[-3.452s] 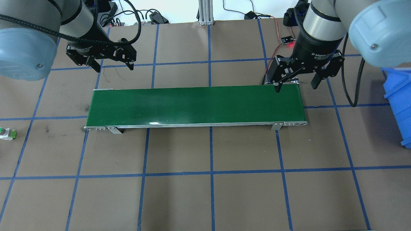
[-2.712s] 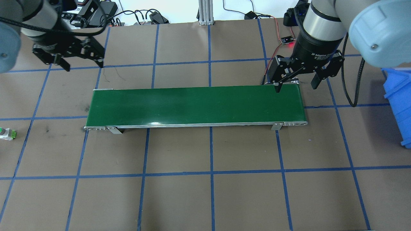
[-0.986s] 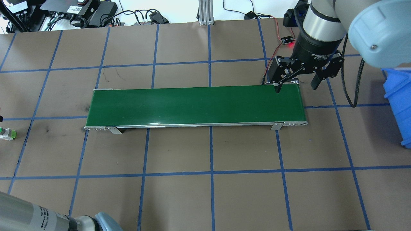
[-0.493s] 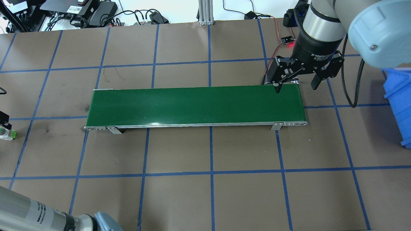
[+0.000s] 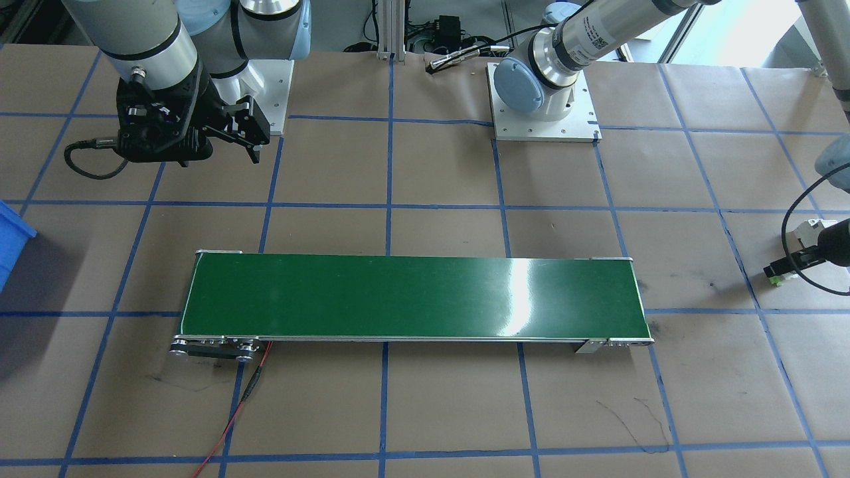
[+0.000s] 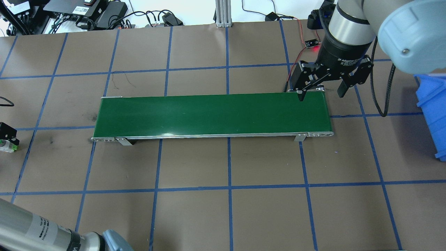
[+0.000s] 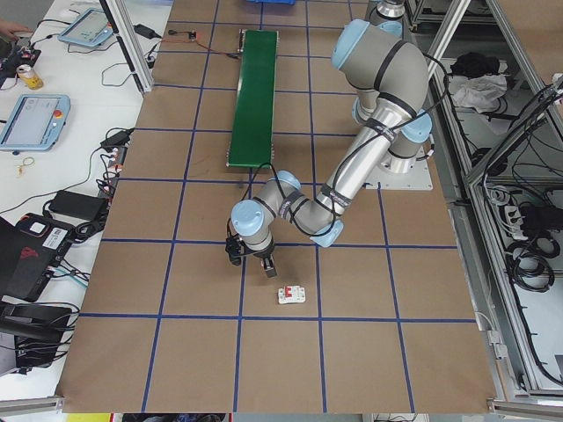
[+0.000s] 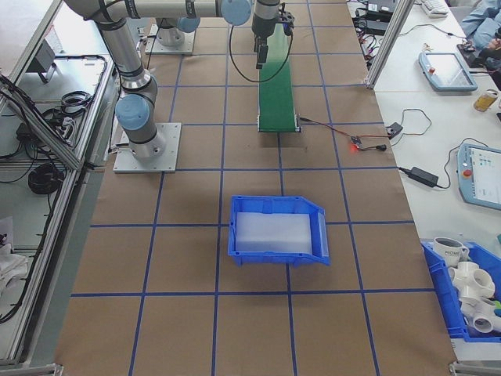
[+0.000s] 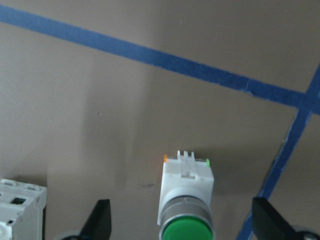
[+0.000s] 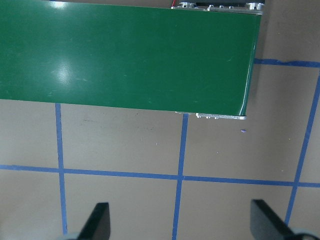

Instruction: Move button from left to right

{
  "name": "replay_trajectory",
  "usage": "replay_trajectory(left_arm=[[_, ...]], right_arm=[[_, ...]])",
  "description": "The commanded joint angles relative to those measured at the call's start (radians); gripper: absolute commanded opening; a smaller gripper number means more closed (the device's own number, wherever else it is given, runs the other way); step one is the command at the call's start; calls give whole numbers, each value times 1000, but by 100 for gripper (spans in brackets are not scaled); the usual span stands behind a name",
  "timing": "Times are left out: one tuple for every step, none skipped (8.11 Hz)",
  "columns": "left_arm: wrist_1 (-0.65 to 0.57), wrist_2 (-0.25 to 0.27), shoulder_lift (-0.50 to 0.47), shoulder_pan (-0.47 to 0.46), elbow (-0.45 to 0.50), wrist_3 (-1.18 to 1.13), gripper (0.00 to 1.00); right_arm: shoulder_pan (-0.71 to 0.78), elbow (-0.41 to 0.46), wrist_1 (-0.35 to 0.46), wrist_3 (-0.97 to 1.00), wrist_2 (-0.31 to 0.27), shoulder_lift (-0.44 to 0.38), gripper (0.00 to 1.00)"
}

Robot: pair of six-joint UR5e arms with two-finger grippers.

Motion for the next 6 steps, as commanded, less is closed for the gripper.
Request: replay_trajectory(left_arm=[[0, -3, -16, 0, 0, -4, 100], [3, -4, -17, 0, 0, -6, 81], [12, -11, -20, 0, 0, -9, 57], [15, -11, -31, 0, 3, -6, 26], [14, -11, -32, 0, 11, -1, 0], [12, -15, -28, 0, 14, 2, 0]], right_arm=[[0, 0, 0, 0, 0, 0, 100], [0, 0, 0, 0, 0, 0, 100], [0, 0, 0, 0, 0, 0, 100], [0, 0, 0, 0, 0, 0, 100], [0, 0, 0, 0, 0, 0, 100], [0, 0, 0, 0, 0, 0, 100]])
